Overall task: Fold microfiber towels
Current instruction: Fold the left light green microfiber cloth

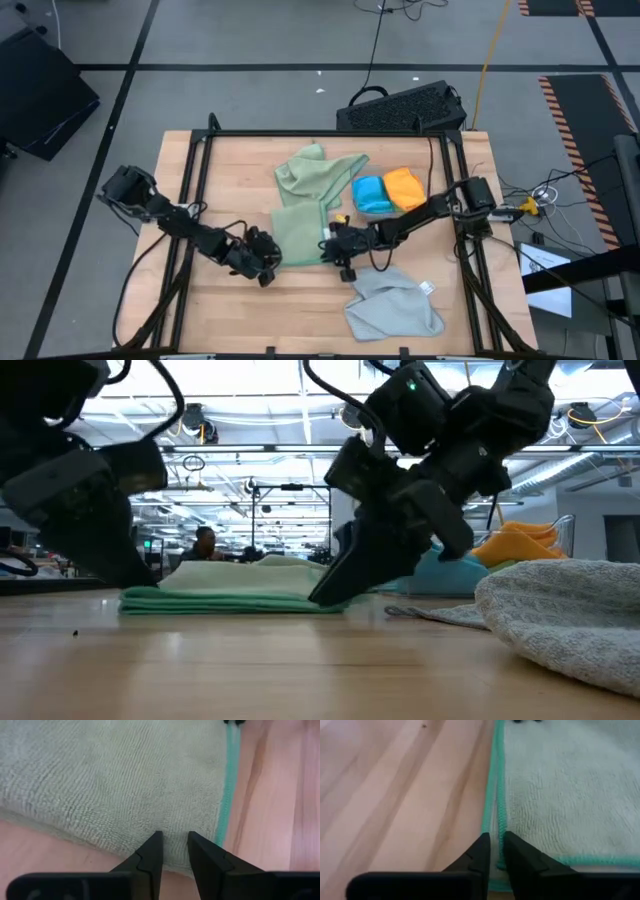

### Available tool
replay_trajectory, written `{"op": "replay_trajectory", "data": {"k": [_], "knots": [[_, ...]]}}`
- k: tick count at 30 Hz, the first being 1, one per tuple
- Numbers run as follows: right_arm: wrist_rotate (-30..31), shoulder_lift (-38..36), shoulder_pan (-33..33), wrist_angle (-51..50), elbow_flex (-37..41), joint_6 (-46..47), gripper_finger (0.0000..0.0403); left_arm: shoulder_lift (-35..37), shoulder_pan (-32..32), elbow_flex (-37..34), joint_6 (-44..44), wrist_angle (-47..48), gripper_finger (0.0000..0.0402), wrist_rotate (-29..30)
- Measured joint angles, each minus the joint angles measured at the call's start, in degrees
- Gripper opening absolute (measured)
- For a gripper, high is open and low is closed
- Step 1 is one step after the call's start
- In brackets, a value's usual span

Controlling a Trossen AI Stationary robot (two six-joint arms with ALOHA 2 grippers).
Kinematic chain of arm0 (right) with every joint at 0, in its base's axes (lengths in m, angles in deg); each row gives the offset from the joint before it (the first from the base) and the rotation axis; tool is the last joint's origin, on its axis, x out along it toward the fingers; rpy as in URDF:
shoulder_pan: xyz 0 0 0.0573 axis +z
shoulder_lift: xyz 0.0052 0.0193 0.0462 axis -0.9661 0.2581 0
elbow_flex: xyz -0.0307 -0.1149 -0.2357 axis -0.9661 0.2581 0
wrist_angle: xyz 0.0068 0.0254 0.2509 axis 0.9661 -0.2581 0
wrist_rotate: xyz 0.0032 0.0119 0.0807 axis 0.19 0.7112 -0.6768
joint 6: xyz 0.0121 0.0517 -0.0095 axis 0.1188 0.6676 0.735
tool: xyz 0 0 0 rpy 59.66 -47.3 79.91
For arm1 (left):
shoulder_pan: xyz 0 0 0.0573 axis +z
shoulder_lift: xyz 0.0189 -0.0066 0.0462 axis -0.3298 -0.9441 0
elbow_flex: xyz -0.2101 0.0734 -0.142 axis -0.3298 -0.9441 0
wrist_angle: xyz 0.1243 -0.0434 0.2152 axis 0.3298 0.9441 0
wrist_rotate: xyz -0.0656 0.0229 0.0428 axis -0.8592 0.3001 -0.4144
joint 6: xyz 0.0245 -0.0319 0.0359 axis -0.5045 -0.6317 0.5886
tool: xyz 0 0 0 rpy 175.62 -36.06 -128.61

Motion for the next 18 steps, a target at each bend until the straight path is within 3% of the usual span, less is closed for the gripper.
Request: {"op": "replay_trajectory", "data": {"k": [6, 9, 12, 18], "knots": [[-1.78, -0.26, 3.78, 0.27, -0.07, 1.61, 0.0033, 1.68, -0.88, 0.15, -3.61, -0.74, 0.0093, -14.72], [-2.00, -2.81, 5.53, 0.23, 0.09, 2.22, 0.0043, 3.69, -1.97, 0.06, -3.36, -2.27, 0.0092, -17.80], [-1.94, -5.88, 6.09, 0.76, 0.07, 2.22, 0.0067, 6.53, -3.32, 1.31, -1.51, -3.02, 0.0092, -14.48], [-0.25, -8.54, 6.08, -1.70, 0.02, 0.98, 0.0124, 8.01, -5.81, 4.11, 5.83, -3.14, 0.0092, -1.19]]}}
